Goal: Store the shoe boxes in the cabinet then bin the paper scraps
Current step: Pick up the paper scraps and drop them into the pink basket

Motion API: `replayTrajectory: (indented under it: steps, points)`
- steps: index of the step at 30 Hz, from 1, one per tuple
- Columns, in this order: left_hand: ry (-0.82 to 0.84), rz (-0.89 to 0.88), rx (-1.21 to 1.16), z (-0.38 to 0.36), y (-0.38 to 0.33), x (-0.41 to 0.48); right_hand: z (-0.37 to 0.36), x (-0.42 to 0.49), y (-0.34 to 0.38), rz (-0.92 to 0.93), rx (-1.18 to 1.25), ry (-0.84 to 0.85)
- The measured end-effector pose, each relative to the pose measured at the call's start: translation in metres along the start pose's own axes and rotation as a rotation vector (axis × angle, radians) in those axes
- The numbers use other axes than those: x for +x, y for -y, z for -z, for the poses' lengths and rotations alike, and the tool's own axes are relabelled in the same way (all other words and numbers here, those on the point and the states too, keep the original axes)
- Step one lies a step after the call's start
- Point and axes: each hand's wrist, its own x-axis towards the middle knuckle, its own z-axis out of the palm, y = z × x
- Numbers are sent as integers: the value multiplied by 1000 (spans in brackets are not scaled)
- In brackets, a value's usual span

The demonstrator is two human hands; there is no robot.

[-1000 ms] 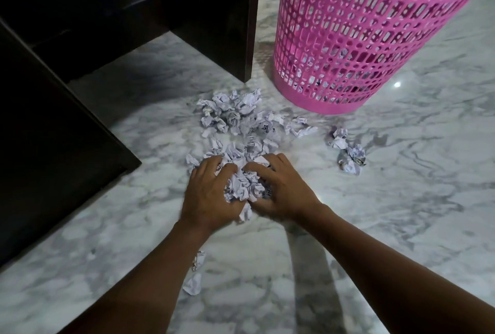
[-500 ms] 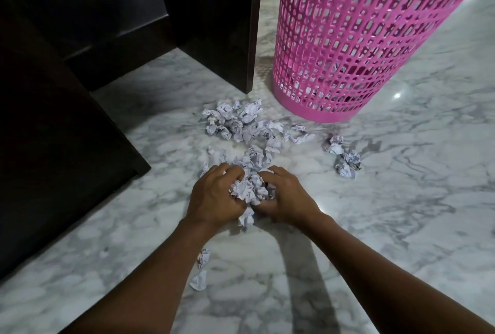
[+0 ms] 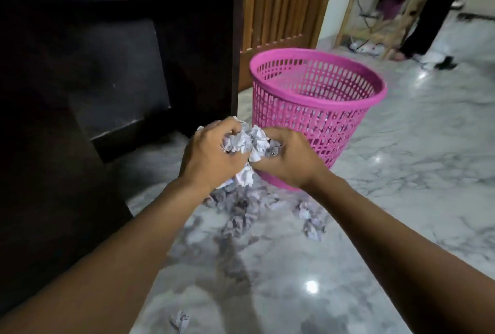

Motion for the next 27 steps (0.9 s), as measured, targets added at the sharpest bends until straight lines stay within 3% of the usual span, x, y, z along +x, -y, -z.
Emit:
replayTrajectory:
  steps: [8, 15, 18, 23, 27]
  points:
    - [-83, -196, -38, -53, -78, 151, 152, 63, 9, 42, -52, -165]
    - [-55, -40, 33, -140, -66, 208, 190, 98, -67, -155, 57, -258]
    - [73, 98, 122, -156, -43, 214, 181, 108, -89, -257, 63, -191]
    - [532, 206, 333, -159, -8, 223, 174, 117, -95, -413, -135, -48]
    - [627, 185, 380, -146, -7, 220, 172, 114, -89, -468, -124, -73]
